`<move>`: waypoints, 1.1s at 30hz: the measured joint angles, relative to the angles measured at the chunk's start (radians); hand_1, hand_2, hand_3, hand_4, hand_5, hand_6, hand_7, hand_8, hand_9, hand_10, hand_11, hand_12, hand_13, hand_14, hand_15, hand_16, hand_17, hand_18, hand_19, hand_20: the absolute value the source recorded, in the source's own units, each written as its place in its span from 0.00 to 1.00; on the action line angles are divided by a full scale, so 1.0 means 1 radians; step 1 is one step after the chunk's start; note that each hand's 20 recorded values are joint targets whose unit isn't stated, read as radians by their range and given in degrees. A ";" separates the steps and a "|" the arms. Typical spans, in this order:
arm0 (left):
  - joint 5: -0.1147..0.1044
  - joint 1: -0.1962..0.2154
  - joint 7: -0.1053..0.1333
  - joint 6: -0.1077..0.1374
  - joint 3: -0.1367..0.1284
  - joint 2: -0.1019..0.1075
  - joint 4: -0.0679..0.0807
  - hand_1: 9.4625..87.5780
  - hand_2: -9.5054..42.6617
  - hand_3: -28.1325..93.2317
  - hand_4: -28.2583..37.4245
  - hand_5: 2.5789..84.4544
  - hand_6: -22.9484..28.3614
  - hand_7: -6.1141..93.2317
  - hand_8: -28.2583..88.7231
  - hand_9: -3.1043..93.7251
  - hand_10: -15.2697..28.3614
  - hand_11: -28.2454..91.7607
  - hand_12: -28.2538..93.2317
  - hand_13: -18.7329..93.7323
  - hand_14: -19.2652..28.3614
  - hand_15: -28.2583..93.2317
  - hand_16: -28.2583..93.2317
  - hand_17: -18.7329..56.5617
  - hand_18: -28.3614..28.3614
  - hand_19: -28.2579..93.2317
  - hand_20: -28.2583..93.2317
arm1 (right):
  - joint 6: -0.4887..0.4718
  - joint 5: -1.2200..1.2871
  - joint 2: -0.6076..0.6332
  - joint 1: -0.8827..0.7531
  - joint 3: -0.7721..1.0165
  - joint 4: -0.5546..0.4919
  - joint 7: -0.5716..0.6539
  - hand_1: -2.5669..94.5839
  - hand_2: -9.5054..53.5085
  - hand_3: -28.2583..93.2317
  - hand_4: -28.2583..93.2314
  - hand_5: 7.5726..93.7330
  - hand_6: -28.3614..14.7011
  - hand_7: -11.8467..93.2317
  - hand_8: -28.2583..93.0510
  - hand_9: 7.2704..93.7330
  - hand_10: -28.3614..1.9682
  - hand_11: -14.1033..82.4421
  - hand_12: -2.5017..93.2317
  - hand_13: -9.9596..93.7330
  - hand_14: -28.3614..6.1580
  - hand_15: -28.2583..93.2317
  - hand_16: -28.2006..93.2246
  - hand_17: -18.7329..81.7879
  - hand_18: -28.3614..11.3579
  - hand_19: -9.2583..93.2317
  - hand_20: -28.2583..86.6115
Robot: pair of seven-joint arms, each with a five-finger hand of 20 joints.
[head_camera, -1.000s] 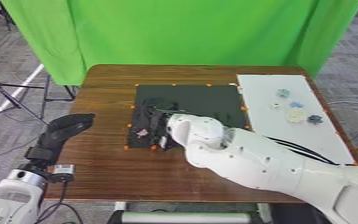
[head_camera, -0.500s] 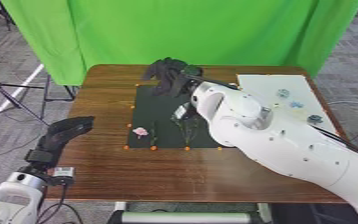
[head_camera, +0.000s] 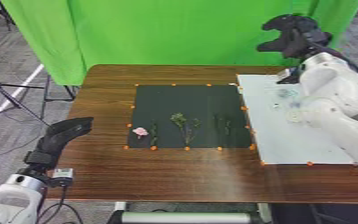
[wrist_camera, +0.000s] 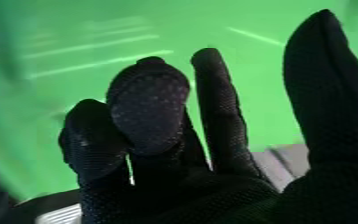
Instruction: Arrange flowers
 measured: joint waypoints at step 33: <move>0.007 0.012 0.008 0.002 0.010 -0.036 -0.005 0.24 0.07 0.75 0.18 0.50 0.53 0.21 0.18 0.44 0.69 0.38 0.33 0.46 0.80 0.39 0.24 0.29 0.79 0.34 0.37 | -0.055 0.016 0.041 -0.593 0.311 0.059 0.026 0.36 0.00 0.77 0.13 0.53 0.72 0.23 0.18 0.54 0.43 0.22 0.23 0.90 0.70 0.75 0.47 0.70 0.28 1.00 0.73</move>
